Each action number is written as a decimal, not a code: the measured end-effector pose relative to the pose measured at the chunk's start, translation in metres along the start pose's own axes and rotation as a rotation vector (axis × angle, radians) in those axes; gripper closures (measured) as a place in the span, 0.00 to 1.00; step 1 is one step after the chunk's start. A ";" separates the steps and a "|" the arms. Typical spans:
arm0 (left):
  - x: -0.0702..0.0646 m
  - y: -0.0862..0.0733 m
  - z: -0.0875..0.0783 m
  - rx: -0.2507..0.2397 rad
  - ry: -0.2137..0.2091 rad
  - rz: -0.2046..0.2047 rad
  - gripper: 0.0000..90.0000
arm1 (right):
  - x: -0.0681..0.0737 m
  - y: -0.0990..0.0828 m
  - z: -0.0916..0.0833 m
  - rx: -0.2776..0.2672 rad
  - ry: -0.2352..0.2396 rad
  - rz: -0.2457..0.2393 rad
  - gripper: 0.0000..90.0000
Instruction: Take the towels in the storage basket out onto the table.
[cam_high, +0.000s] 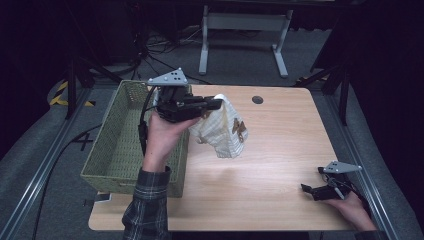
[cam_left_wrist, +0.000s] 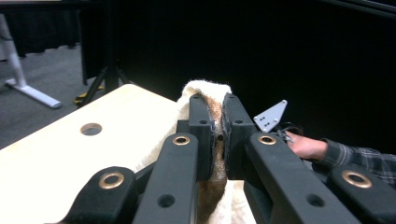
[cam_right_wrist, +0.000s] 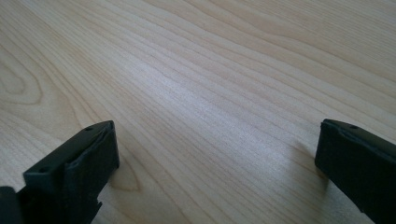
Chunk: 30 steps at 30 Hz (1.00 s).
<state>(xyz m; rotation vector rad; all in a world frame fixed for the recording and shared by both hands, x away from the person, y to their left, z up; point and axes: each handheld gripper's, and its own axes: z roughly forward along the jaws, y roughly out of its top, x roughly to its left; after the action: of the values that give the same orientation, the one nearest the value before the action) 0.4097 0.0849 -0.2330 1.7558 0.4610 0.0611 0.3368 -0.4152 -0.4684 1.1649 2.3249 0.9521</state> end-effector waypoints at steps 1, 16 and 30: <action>-0.001 0.000 0.004 0.003 -0.005 0.000 0.95 | 0.000 0.000 0.000 0.001 0.001 0.001 0.00; -0.016 -0.013 0.059 0.066 -0.113 0.017 0.95 | 0.000 0.000 0.000 0.001 0.002 0.001 0.00; -0.027 -0.036 0.116 0.193 -0.199 0.049 0.95 | 0.000 0.000 0.000 0.000 0.002 0.001 0.00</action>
<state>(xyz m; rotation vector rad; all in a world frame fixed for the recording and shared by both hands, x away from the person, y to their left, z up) 0.4078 -0.0258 -0.2899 1.9401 0.2860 -0.1262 0.3365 -0.4150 -0.4683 1.1653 2.3265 0.9539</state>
